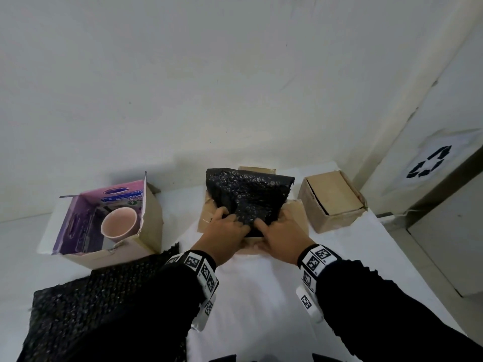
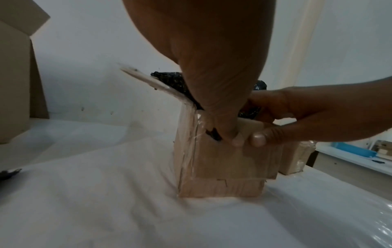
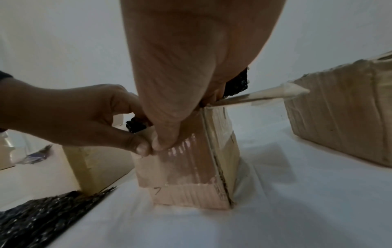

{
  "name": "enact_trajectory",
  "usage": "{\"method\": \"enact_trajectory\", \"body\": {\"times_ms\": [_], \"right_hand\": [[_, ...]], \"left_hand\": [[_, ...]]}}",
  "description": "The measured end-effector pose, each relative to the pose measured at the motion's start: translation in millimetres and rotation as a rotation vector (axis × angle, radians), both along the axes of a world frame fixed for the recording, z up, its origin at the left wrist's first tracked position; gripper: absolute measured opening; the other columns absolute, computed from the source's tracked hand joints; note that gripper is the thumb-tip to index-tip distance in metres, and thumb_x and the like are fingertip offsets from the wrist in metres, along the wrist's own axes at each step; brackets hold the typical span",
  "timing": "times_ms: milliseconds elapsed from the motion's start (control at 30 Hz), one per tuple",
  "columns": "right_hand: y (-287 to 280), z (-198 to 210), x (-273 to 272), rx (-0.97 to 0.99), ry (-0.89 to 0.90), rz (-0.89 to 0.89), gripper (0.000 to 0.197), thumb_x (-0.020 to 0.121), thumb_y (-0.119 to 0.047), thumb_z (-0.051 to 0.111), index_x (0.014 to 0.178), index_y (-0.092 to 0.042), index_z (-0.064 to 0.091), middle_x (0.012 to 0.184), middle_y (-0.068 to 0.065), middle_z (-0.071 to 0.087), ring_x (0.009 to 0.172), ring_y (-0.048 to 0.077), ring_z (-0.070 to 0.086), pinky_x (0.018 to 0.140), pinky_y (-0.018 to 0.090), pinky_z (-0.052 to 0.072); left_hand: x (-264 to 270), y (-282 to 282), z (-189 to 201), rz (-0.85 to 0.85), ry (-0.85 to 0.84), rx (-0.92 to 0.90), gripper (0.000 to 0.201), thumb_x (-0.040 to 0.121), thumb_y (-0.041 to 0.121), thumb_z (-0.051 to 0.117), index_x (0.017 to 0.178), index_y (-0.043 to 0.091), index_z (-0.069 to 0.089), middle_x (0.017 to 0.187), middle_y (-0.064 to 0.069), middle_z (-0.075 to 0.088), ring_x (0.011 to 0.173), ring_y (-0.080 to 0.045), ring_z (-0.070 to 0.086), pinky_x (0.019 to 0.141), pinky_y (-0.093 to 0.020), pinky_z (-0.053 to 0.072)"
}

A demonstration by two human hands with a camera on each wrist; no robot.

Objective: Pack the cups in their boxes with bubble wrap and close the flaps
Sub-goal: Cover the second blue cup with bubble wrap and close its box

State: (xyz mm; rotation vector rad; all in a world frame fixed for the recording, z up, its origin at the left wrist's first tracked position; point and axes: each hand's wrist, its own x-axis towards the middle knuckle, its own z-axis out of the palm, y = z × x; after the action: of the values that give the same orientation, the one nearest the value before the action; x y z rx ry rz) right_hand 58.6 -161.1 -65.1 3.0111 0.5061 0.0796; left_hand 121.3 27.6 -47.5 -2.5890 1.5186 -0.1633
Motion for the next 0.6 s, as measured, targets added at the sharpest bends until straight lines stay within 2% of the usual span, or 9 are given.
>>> {"method": "enact_trajectory", "body": {"times_ms": [67,167,267,367,467,533,600], "right_hand": [[1.5,-3.5,1.3,-0.007,-0.005,-0.005,0.037,0.085,-0.051,0.052,0.105,-0.020,0.054,0.075,0.001,0.071,0.079,0.026,0.065,0.093,0.044,0.028],[3.2,-2.1,-2.4,-0.037,0.006,-0.036,0.026,0.080,-0.050,0.057,0.075,-0.025,0.064,0.063,-0.005,0.064,0.078,0.023,0.061,0.081,0.041,0.025],[7.1,-3.4,-5.8,-0.046,-0.009,-0.083,0.028,0.081,-0.048,0.057,0.068,-0.025,0.067,0.065,-0.008,0.062,0.088,0.023,0.053,0.075,0.040,0.023],[12.5,-0.2,-8.5,-0.045,0.003,-0.137,0.026,0.086,-0.045,0.059,0.073,-0.024,0.069,0.074,-0.005,0.065,0.091,0.023,0.053,0.078,0.041,0.022],[19.1,1.9,-13.1,-0.055,0.034,-0.171,0.023,0.093,-0.037,0.050,0.091,-0.020,0.066,0.083,0.000,0.068,0.096,0.025,0.055,0.084,0.043,0.019],[21.6,2.2,-17.1,-0.049,0.043,-0.190,0.025,0.097,-0.036,0.043,0.108,-0.017,0.055,0.089,0.004,0.068,0.095,0.027,0.057,0.087,0.042,0.017],[22.5,1.9,-18.7,-0.044,0.052,-0.182,0.030,0.100,-0.036,0.037,0.117,-0.014,0.045,0.093,0.006,0.069,0.093,0.028,0.059,0.090,0.041,0.015]], "left_hand": [[-3.4,1.8,-3.1,0.019,0.015,-0.043,0.028,0.067,0.042,0.077,0.079,0.026,0.058,0.064,0.009,0.062,0.066,-0.018,0.059,0.088,-0.038,0.031],[-8.5,2.9,-7.2,0.075,-0.003,-0.054,0.019,0.070,0.035,0.076,0.074,0.025,0.060,0.074,0.006,0.059,0.078,-0.021,0.055,0.086,-0.039,0.035],[-16.7,0.1,-5.9,0.151,-0.010,-0.002,0.010,0.074,0.031,0.073,0.070,0.025,0.066,0.084,0.004,0.054,0.090,-0.024,0.047,0.080,-0.041,0.042],[-23.8,-5.0,-2.0,0.208,0.014,0.075,0.007,0.085,0.028,0.063,0.079,0.026,0.068,0.084,0.005,0.059,0.090,-0.023,0.049,0.082,-0.039,0.037],[-31.0,-8.7,8.5,0.230,0.022,0.118,0.007,0.084,0.021,0.060,0.081,0.026,0.065,0.080,0.006,0.062,0.083,-0.021,0.055,0.083,-0.036,0.032],[-34.8,-8.6,4.6,0.244,0.050,0.167,0.018,0.088,0.014,0.047,0.096,0.020,0.062,0.095,0.002,0.064,0.093,-0.023,0.055,0.089,-0.036,0.034],[-38.2,-6.3,0.5,0.256,0.041,0.169,0.025,0.090,0.011,0.041,0.108,0.016,0.058,0.107,-0.003,0.064,0.100,-0.025,0.055,0.094,-0.036,0.035]]}}
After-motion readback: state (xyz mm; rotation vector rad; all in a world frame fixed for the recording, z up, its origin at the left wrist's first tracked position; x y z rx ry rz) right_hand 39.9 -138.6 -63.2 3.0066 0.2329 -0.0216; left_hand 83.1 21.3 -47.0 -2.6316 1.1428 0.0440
